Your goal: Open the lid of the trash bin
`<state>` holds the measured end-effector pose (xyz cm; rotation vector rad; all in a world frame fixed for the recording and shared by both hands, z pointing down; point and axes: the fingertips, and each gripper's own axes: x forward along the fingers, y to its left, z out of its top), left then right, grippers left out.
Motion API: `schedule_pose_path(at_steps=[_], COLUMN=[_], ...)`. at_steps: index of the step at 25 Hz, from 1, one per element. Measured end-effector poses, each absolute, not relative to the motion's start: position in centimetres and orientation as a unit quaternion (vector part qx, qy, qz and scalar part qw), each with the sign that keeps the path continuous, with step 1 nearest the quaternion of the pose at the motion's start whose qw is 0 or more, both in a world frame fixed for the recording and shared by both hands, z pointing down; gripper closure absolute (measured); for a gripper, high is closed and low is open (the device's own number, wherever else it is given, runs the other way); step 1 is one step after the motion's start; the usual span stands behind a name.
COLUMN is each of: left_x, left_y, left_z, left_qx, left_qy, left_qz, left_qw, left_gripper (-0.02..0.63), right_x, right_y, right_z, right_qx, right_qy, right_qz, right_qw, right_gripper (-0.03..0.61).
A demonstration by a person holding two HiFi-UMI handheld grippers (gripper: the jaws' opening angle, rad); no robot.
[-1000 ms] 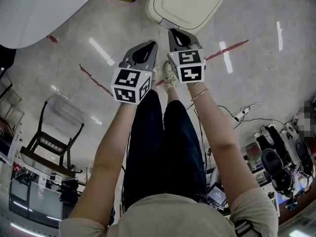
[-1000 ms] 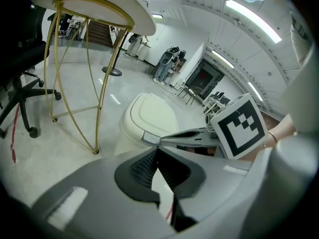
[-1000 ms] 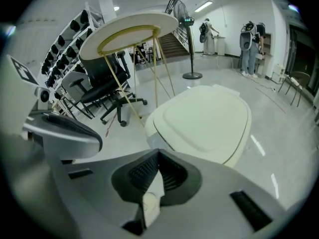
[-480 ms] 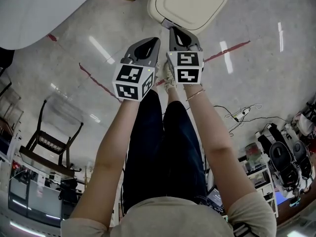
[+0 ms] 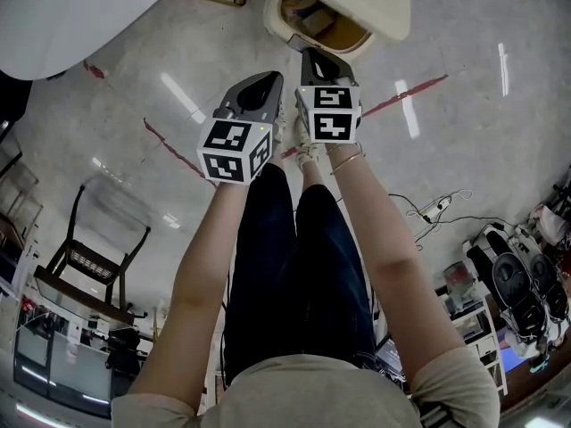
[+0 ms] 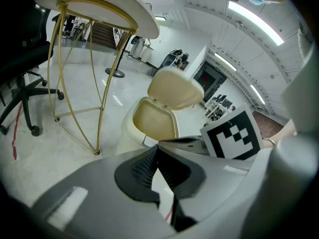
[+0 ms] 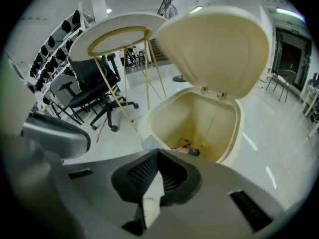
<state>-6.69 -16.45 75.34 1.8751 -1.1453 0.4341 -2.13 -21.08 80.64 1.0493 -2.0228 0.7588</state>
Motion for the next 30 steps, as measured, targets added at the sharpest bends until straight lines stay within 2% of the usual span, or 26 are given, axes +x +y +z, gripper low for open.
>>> schedule_pose_path(at_steps=[7,15,22,30], left_x=[-6.4,-6.5,-6.1,-6.4], left_y=[-16.3,-17.0,-17.0,-15.9], left_z=[73.9,71.0,65.4,58.4], left_qx=[0.755,0.762,0.773,0.794], left_qy=[-0.46,-0.469,-0.468,-0.452], left_qz=[0.165,0.167,0.16,0.153], left_qw=[0.437,0.414,0.398,0.376], left_gripper=[0.604,0.604,0.604,0.604], right_x=[-2.1,0.8,2.2,2.9], right_y=[-21.2,-20.2,-17.6,-17.1], right_z=[80.2,75.6,67.4,56.4], right_qx=[0.368,0.393,0.394,0.411], right_qy=[-0.798,-0.787,-0.791,-0.82], right_qz=[0.288,0.336,0.4,0.323], right_qw=[0.381,0.336,0.244,0.231], right_gripper=[0.571,0.571,0.571,0.571])
